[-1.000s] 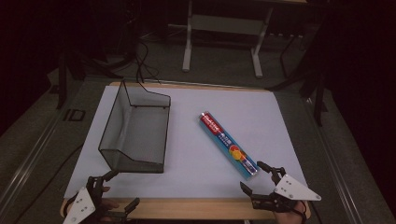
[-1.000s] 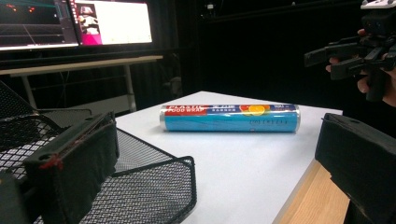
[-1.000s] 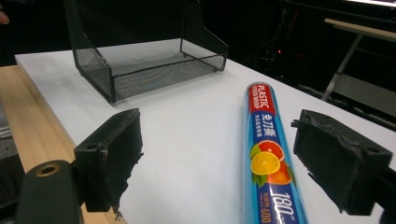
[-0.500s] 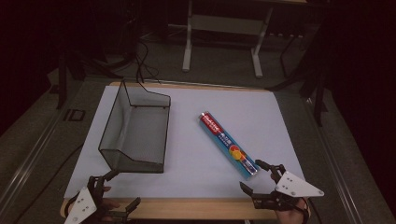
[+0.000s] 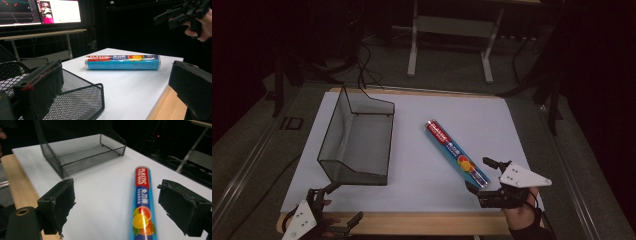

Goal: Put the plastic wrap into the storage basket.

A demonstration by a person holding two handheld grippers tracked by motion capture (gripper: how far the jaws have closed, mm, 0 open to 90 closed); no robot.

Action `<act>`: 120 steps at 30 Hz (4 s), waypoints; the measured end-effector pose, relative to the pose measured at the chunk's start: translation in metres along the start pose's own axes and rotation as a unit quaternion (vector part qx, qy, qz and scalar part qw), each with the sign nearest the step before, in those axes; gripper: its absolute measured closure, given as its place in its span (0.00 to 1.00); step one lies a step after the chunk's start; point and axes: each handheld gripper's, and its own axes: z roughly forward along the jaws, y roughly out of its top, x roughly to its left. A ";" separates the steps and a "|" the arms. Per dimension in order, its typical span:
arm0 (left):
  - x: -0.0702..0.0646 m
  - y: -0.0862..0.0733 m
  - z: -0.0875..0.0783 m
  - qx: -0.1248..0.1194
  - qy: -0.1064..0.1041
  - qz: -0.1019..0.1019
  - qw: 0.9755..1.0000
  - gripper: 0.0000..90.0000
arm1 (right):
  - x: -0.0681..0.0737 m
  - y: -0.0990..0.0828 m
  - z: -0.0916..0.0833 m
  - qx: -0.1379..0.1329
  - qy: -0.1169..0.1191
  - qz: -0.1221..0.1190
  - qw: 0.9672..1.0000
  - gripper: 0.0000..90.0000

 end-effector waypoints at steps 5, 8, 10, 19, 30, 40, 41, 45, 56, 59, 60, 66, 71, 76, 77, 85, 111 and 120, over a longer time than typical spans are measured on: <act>0.000 0.000 0.000 0.000 -0.003 0.000 1.000 0.00 | -0.012 0.015 0.009 0.027 -0.021 -0.004 0.999 0.15; 0.000 0.000 0.000 0.000 -0.002 0.001 1.000 0.00 | -0.018 0.019 0.014 0.033 -0.027 0.001 0.999 0.15; 0.000 0.000 0.000 0.000 -0.002 0.001 1.000 0.00 | -0.022 0.021 0.018 0.038 -0.034 0.004 0.999 0.14; -0.001 0.000 0.000 0.003 -0.004 0.002 1.000 0.00 | -0.041 0.027 0.050 0.101 -0.017 0.046 0.994 0.10; 0.000 0.000 0.000 0.002 -0.007 -0.001 1.000 0.00 | -0.054 0.030 0.082 0.144 -0.015 0.055 0.988 0.10; 0.000 0.000 0.000 0.002 -0.007 -0.004 1.000 0.00 | -0.072 0.019 0.126 0.237 -0.021 0.084 0.968 0.10; 0.000 0.000 0.000 0.003 -0.008 -0.005 1.000 0.00 | -0.074 0.018 0.129 0.244 -0.014 0.089 0.966 0.10; 0.000 0.000 0.001 0.004 -0.010 -0.003 1.000 0.00 | -0.080 0.013 0.152 0.282 -0.011 0.098 0.954 0.11; 0.000 0.000 0.000 0.003 -0.012 -0.005 1.000 0.00 | -0.093 0.001 0.188 0.358 -0.011 0.113 0.927 0.15; 0.000 0.000 0.000 0.003 -0.013 -0.006 1.000 0.00 | -0.094 -0.003 0.194 0.380 -0.009 0.116 0.918 0.18; 0.000 0.000 0.000 0.003 -0.013 -0.006 1.000 0.00 | -0.094 -0.004 0.196 0.391 0.000 0.120 0.912 0.18; 0.000 0.000 0.000 0.003 -0.012 -0.005 1.000 0.00 | -0.094 -0.013 0.204 0.422 0.002 0.119 0.899 0.23; 0.000 0.000 0.001 0.004 -0.013 -0.005 1.000 0.00 | -0.096 -0.017 0.206 0.439 0.002 0.114 0.891 0.25; 0.000 -0.001 0.001 0.005 -0.013 -0.004 1.000 0.00 | -0.096 -0.018 0.212 0.457 0.016 0.119 0.881 0.30; 0.000 -0.001 0.001 0.005 -0.012 -0.003 1.000 0.00 | -0.095 -0.018 0.214 0.461 0.016 0.118 0.879 0.30; 0.000 -0.001 0.001 0.007 -0.011 0.000 1.000 0.00 | -0.088 -0.016 0.221 0.487 -0.002 0.111 0.867 0.34; 0.000 -0.001 0.003 0.007 -0.007 0.003 1.000 0.00 | -0.102 0.069 0.179 0.353 -0.045 0.180 0.917 0.35; 0.000 0.000 0.003 0.006 -0.009 0.002 1.000 0.00 | -0.091 0.101 0.183 0.301 -0.036 0.192 0.933 0.35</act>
